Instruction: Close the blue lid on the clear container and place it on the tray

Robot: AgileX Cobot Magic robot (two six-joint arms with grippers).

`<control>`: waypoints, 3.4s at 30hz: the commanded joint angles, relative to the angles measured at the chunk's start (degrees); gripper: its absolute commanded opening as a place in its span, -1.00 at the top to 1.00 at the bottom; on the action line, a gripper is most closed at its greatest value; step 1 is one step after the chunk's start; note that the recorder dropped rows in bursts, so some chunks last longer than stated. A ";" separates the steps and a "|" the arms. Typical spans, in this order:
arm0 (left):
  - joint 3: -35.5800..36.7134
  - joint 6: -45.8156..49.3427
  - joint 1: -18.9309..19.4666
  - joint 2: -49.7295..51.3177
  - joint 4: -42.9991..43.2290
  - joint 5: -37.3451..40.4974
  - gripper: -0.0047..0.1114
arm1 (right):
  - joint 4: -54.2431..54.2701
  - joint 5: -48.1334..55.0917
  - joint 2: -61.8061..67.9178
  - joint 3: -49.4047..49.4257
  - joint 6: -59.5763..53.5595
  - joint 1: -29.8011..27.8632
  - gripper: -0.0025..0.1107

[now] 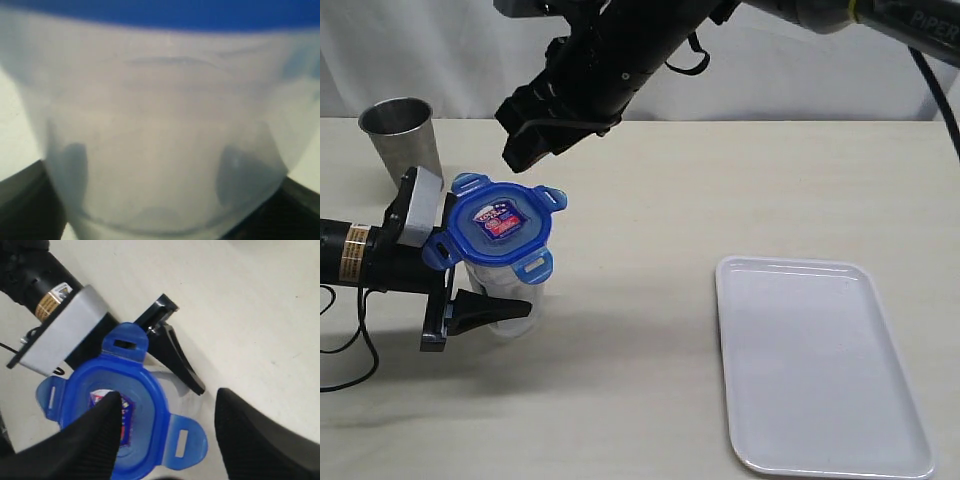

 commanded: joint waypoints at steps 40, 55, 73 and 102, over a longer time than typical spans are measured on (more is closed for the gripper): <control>-0.39 -0.31 0.12 -0.07 -1.38 -1.91 0.92 | 4.52 4.58 6.58 2.35 1.08 0.71 0.14; -0.39 -0.38 0.12 -0.07 -1.62 -1.91 0.92 | 12.07 5.35 11.51 2.35 -2.62 0.71 0.42; -0.39 -0.38 0.02 -0.07 -2.81 -1.91 0.92 | 16.97 5.35 14.69 2.25 -3.60 0.61 0.19; -0.39 -1.63 0.02 -0.07 -3.29 -1.91 0.92 | -1.14 5.35 -0.75 -7.29 -23.75 2.18 -0.05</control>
